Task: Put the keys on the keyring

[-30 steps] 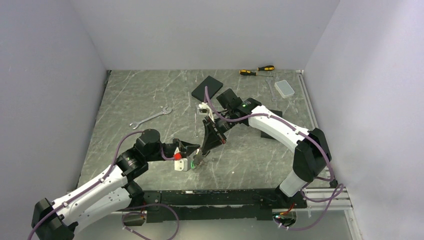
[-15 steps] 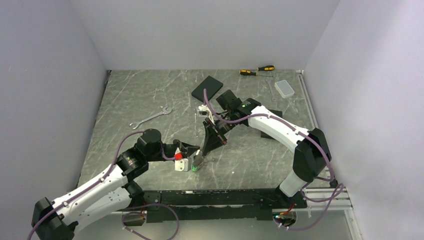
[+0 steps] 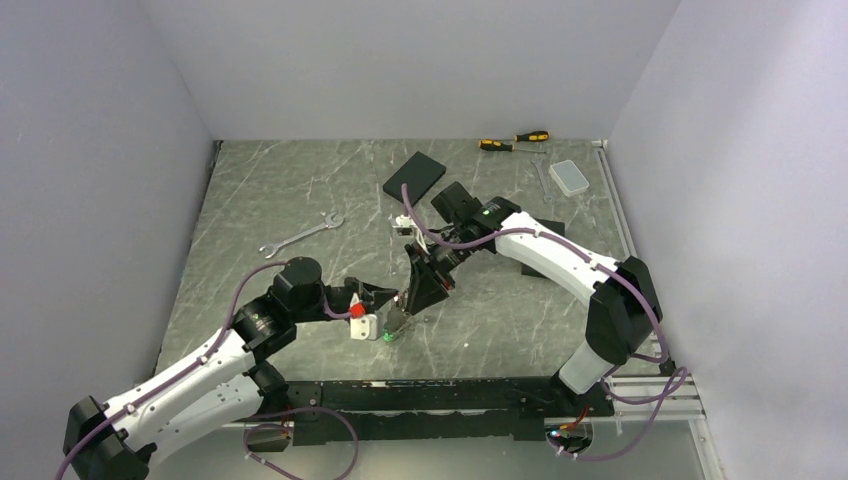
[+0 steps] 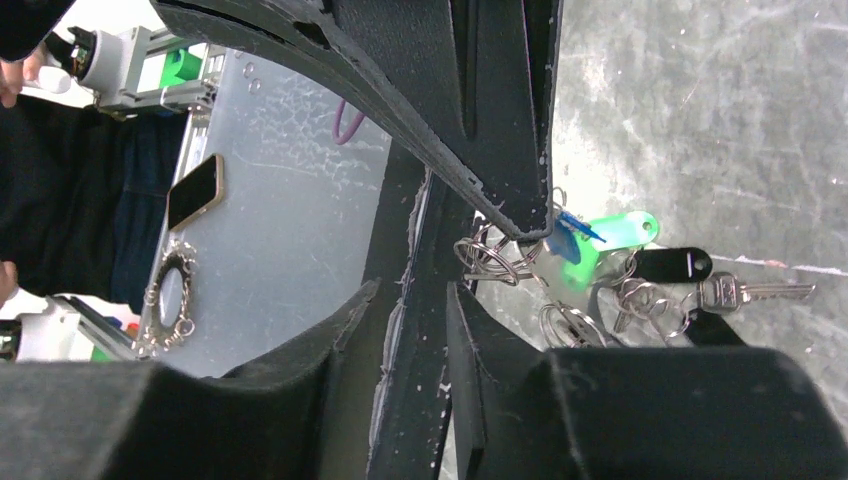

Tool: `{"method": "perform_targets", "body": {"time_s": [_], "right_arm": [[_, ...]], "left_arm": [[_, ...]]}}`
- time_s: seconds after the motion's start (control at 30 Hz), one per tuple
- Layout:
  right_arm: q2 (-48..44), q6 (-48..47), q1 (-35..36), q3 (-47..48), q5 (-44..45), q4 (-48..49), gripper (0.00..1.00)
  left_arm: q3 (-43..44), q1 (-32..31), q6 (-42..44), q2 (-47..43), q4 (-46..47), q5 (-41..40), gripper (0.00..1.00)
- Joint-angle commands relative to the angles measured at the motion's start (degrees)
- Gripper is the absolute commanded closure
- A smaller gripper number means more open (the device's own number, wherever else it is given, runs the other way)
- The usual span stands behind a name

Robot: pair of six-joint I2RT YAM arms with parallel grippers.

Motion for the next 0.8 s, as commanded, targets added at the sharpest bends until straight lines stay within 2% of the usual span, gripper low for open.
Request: {"method": "perform_targets", "body": {"time_s": [0.0, 0.27, 0.33, 0.4, 0.7, 0.77], "right_arm": [[-0.8, -0.2, 0.5, 1.0, 1.2, -1.1, 0.63], [-3.0, 4.2, 0.6, 0.2, 4.3, 3.6, 0.6], [-5.1, 7.1, 0.5, -1.0, 6.7, 7.3, 0.6], [-9.4, 12.4, 0.2, -4.5, 9.8, 15.1, 0.59], [-18.5, 27.2, -0.2, -14.2, 19.7, 32.4, 0.58], [-20.4, 31.7, 0.1, -16.7, 24.9, 36.7, 0.58]], "left_arm": [[3.3, 0.2, -0.8, -1.1, 2.7, -0.8, 1.0], [3.4, 0.2, -0.4, -1.1, 2.3, -1.2, 1.0], [3.4, 0.1, -0.3, -1.1, 2.3, -1.5, 1.0], [3.4, 0.2, -0.3, -1.1, 2.4, -1.9, 1.0], [4.3, 0.2, -2.4, 0.5, 3.1, -6.3, 1.0], [5.1, 0.2, -3.9, 1.7, 2.9, -8.4, 1.0]]}}
